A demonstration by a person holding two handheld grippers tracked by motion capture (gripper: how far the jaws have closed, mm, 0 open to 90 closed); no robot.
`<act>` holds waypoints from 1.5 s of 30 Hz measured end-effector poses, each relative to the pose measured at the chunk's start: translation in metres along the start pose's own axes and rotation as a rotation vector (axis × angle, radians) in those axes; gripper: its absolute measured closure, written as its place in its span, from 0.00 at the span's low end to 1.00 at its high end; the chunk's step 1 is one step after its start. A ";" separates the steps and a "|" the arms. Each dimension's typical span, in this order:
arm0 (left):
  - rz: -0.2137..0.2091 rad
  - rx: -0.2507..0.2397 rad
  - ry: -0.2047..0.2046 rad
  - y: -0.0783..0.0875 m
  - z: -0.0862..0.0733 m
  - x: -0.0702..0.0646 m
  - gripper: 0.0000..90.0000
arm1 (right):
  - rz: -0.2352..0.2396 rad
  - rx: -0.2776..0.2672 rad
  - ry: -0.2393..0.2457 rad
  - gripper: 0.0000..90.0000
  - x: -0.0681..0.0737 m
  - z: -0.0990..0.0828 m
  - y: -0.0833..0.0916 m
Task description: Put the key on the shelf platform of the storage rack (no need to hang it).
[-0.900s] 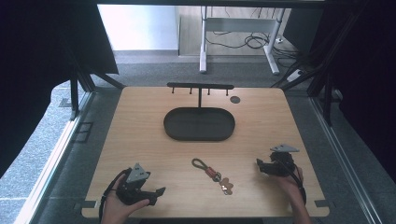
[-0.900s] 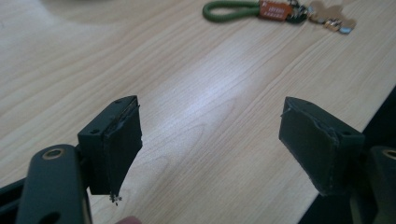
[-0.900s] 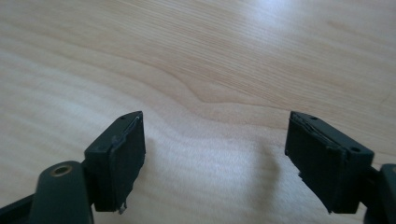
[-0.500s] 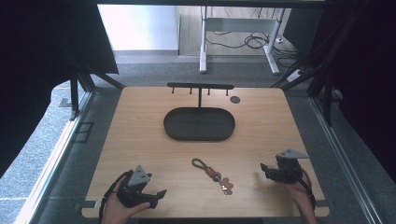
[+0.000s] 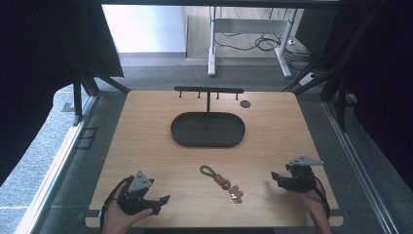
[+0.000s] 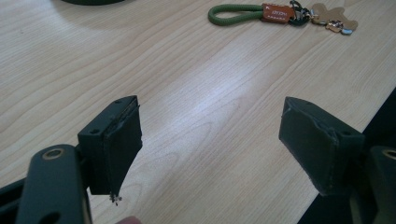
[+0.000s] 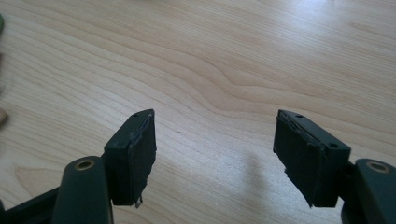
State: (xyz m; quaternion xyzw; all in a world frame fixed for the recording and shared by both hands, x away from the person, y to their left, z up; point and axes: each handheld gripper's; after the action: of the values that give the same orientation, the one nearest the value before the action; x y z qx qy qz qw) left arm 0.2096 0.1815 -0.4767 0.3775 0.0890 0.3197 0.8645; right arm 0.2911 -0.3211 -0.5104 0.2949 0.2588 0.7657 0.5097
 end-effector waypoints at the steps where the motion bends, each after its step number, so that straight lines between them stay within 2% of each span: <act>1: -0.001 0.002 0.003 -0.001 0.000 0.000 0.24 | -0.003 0.000 -0.003 0.35 -0.001 0.000 0.000; 4: -0.004 0.002 0.001 -0.001 -0.001 0.000 0.24 | -0.003 0.009 -0.010 0.34 -0.002 0.001 0.001; 5: 0.000 0.001 0.006 -0.001 -0.001 0.001 0.24 | 0.019 0.017 -0.024 0.34 -0.001 0.001 0.003; 7: 0.002 -0.003 0.015 0.001 -0.002 0.002 0.24 | 0.033 0.020 -0.028 0.34 0.000 0.002 0.004; 12: 0.018 -0.002 0.020 0.003 -0.002 0.003 0.24 | 0.034 0.029 -0.013 0.35 0.003 0.004 0.005; 15: 0.016 0.009 0.020 0.002 -0.002 0.003 0.24 | 0.064 0.024 -0.016 0.35 0.004 0.007 0.009; 20: 0.002 0.017 0.013 -0.002 -0.002 0.002 0.24 | 0.068 0.021 0.024 0.36 0.012 0.011 0.017; 27: -0.023 0.011 0.001 -0.005 -0.001 -0.001 0.24 | 0.041 0.102 0.085 0.37 0.023 0.020 0.017; 30: -0.027 0.012 -0.007 -0.005 0.000 -0.003 0.24 | 0.036 0.124 0.096 0.37 0.026 0.022 0.016; 32: -0.032 0.012 -0.015 -0.006 0.001 -0.005 0.24 | 0.034 0.156 0.125 0.37 0.032 0.025 0.015; 38: -0.036 0.018 -0.016 -0.008 0.003 -0.007 0.24 | 0.052 0.184 0.153 0.39 0.040 0.034 0.018; 45: -0.048 0.025 -0.027 -0.011 0.004 -0.009 0.24 | 0.044 0.202 0.163 0.45 0.047 0.045 0.022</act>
State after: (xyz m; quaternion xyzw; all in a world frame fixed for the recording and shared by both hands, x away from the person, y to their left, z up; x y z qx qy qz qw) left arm 0.2095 0.1679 -0.4829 0.3903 0.0902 0.2925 0.8683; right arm 0.2949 -0.2801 -0.4554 0.2874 0.3687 0.7680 0.4379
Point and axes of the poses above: each handheld gripper's, and its own axes: y roughly backward along the jaws, z roughly out of its top, x roughly to its left, and after that the axes turned 13 degrees about -y, right-handed
